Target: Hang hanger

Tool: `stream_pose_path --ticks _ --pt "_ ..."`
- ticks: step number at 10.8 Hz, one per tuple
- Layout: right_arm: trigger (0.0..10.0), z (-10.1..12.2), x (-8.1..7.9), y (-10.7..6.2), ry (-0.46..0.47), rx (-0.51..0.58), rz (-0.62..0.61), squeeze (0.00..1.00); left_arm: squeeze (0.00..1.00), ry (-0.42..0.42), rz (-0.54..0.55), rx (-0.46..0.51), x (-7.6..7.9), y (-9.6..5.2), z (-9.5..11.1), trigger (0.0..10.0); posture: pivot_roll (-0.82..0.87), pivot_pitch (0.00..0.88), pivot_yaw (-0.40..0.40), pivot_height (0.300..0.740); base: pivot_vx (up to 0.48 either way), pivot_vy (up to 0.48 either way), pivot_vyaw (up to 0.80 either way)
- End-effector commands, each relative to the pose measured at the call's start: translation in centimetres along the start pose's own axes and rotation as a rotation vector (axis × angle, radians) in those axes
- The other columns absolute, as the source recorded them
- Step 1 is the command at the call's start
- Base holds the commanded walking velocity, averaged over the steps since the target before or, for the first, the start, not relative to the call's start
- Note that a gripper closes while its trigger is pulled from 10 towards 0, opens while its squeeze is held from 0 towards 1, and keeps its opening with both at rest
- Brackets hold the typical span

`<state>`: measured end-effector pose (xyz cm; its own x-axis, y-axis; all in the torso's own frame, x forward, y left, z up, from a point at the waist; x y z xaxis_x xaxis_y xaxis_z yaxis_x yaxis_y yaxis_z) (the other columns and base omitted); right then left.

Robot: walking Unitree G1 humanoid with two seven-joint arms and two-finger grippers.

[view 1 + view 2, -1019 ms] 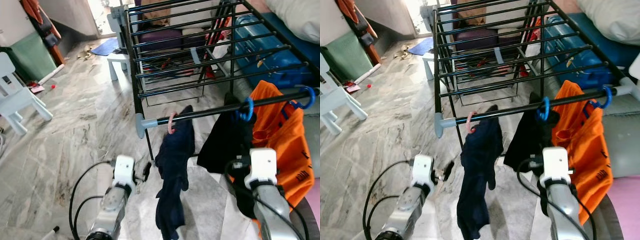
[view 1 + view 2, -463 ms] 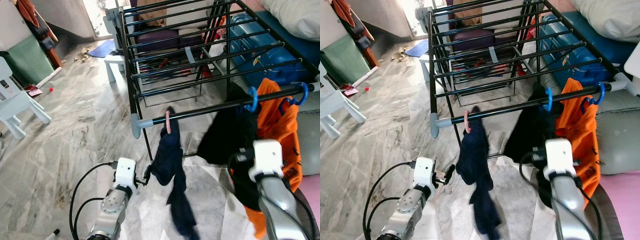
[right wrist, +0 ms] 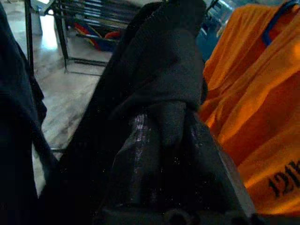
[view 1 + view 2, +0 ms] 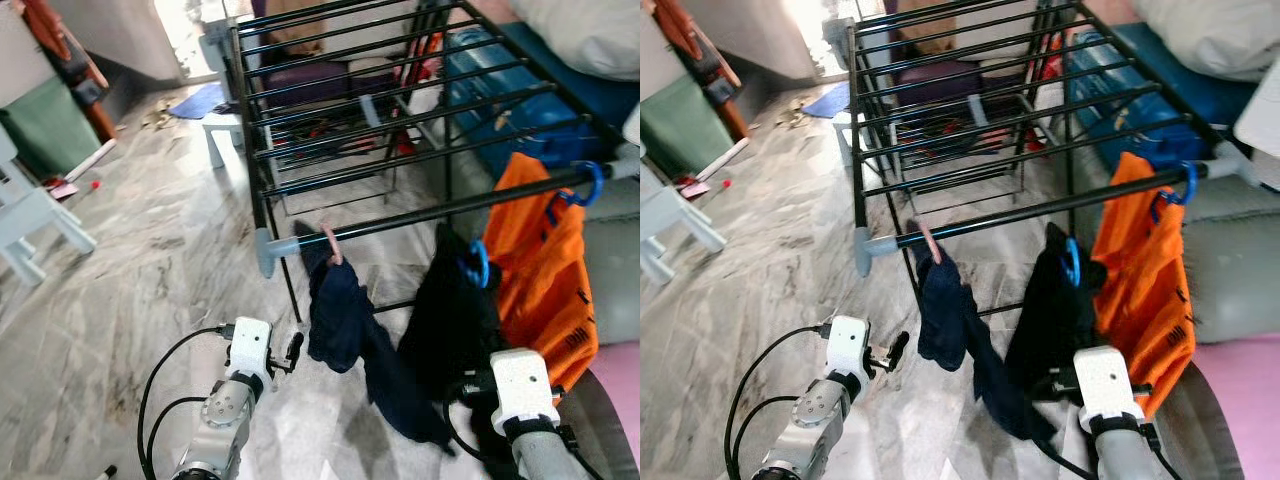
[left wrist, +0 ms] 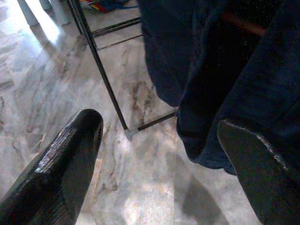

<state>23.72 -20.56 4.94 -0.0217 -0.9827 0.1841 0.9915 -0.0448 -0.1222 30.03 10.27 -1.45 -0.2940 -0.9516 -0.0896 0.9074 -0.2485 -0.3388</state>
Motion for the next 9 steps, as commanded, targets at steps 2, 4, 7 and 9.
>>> stream_pose_path --ticks 2,4,7,9 --pt "10.0 -1.0 -0.7 -0.3 0.017 -0.025 0.006 0.00 0.00 0.019 0.012 -0.020 -0.9 0.3 -0.2 10.0 -0.20 0.015 0.148 0.740 0.000 0.000 0.00" --pt "10.0 -0.9 -0.8 0.1 0.019 -0.025 0.006 0.00 0.00 0.021 0.021 -0.029 -1.2 0.3 -0.2 10.0 -0.20 0.017 0.149 0.740 -0.274 0.000 0.00" --pt "10.0 -0.8 -0.7 0.8 0.006 -0.016 0.025 0.00 0.00 0.019 0.034 -0.038 -1.7 0.2 -0.6 10.0 -0.18 0.016 0.140 0.740 -0.277 0.000 0.00" --pt "10.0 -0.7 -0.7 1.2 0.004 -0.014 0.031 0.00 0.00 0.021 0.038 -0.036 -1.8 0.2 -0.6 10.0 -0.17 0.015 0.130 0.740 -0.274 0.000 0.00"
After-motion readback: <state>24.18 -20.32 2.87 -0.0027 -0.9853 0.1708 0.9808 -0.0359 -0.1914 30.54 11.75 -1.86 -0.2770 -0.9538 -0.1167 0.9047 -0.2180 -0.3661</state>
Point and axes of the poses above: a point about 5 cm out from each wrist's last joint towards the gripper, its own y axis pointing out of the wrist towards the gripper, its own z axis along the axis of the wrist's last joint, x = y × z, the point moved 4 cm from there along y, pointing out of the wrist towards the gripper, and after that the axes turned 8 degrees about y, right-handed, at the moved point
